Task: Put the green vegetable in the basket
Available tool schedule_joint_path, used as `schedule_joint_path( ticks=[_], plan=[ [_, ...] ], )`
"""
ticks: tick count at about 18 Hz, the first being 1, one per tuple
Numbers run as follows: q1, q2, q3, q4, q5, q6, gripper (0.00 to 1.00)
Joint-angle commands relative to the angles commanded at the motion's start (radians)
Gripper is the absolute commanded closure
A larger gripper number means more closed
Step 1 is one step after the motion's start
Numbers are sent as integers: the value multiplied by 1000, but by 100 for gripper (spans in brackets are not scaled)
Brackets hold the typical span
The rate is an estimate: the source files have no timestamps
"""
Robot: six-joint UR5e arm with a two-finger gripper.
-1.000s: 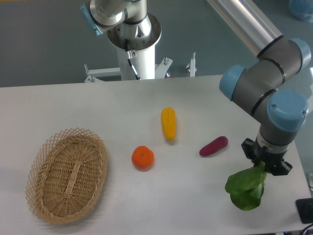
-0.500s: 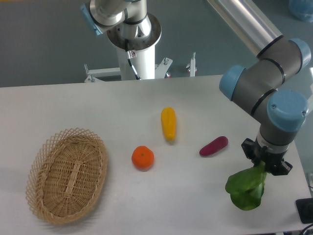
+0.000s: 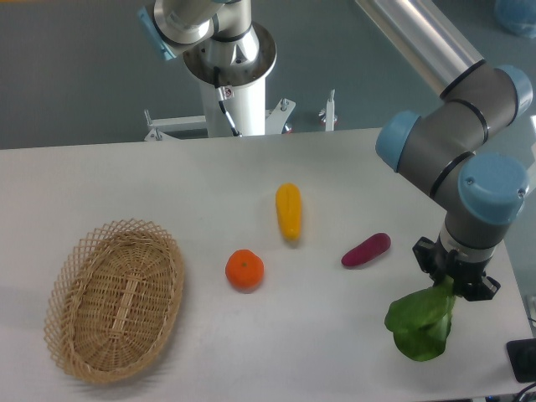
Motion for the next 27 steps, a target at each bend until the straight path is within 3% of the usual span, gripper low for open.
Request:
schedule_joint_path(
  ticks=[5, 13, 19, 21, 27],
  plan=[
    [-18, 5, -5, 0, -28, -74, 81],
    [-116, 28, -38, 5, -31, -221, 81],
    [-273, 115, -139, 6, -34, -368, 81],
    [-326, 133, -141, 5, -34, -411, 81],
    [-469, 198, -236, 5, -22, -454, 81]
  ],
)
